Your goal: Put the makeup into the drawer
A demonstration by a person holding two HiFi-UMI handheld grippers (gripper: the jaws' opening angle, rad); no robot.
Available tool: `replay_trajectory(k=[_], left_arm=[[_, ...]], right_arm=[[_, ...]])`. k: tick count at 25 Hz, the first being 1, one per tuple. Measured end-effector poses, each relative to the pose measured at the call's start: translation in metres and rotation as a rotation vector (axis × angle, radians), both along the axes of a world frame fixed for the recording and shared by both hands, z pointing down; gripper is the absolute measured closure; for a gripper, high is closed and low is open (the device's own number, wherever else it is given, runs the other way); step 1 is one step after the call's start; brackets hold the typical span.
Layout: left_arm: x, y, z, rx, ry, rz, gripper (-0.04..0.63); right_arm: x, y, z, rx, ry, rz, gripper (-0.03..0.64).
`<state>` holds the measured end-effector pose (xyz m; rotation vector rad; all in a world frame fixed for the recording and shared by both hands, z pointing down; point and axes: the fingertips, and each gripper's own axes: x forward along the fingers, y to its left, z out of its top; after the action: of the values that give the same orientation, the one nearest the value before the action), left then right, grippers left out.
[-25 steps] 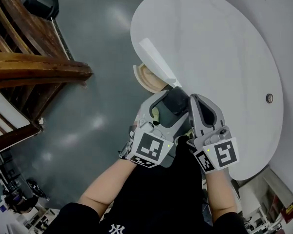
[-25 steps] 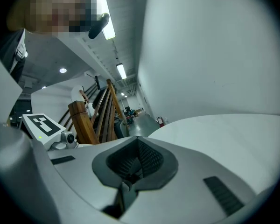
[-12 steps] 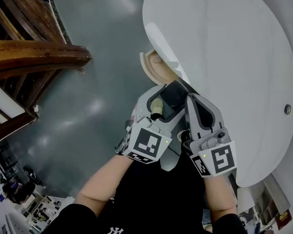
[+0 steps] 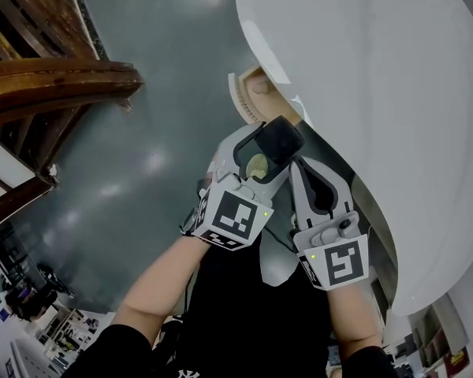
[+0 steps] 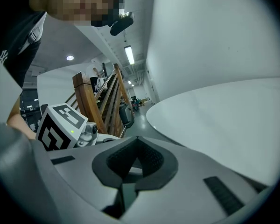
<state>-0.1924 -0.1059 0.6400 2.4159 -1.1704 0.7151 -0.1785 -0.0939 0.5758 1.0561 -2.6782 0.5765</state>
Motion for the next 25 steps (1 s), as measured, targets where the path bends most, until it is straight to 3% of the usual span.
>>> replay_trajectory(k=[12,25], left_arm=[[-0.002,-0.017,0.1,-0.012,-0.049,0.07,0.267],[0.008,-0.039,0.181,-0.029,-0.142,0.198,0.267]], right_arm=[[0.002,-0.022,0.097,0.044,0.063,0.029,0.603],[0.011,-0.022,0.158,0.038,0.078,0.059,0.603]])
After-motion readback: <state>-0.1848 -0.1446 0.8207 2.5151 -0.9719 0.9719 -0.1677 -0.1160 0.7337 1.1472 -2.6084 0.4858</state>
